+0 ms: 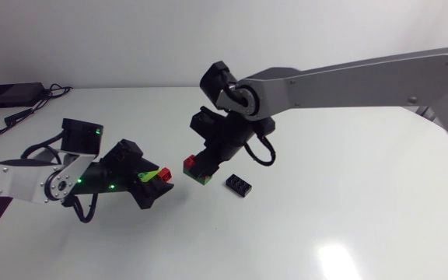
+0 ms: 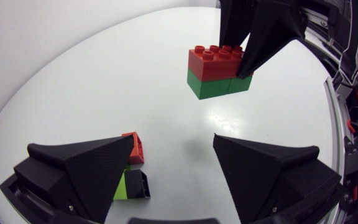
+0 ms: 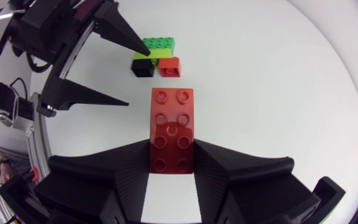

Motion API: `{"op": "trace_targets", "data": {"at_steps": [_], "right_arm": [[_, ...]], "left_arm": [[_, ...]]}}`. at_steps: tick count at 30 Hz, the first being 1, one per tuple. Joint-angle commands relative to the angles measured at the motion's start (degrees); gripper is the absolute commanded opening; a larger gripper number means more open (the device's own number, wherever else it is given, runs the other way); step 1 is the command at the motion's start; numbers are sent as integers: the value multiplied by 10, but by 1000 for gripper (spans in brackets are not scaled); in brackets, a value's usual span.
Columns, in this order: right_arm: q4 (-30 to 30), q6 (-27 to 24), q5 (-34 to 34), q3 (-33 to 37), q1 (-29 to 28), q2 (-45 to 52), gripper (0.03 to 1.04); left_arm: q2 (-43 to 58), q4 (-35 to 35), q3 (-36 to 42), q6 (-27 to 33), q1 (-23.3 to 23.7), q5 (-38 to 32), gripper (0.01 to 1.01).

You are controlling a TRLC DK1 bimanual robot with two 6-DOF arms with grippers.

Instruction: Separate the duplo bricks

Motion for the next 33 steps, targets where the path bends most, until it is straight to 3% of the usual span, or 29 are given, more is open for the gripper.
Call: {"op": "trace_targets", "data": {"at_steps": [1,9,13,24,33], "right_arm": [[4,-34,-32,-24,-14,-60,121],[-10,-113,-143,-89,-17,-150,120],[-10,-139,-170,-126,-3,-175,120],[10,-155,-205,-164,7,-177,115],[24,-157,-226,-162,-5,-174,111]], "left_arm": [[-46,-32,-11,9,22,41,931],[-107,-233,36,124,67,182,931],[-104,-330,69,195,69,217,928],[-102,-397,114,216,23,262,910],[-81,-396,127,227,1,262,910]]}}
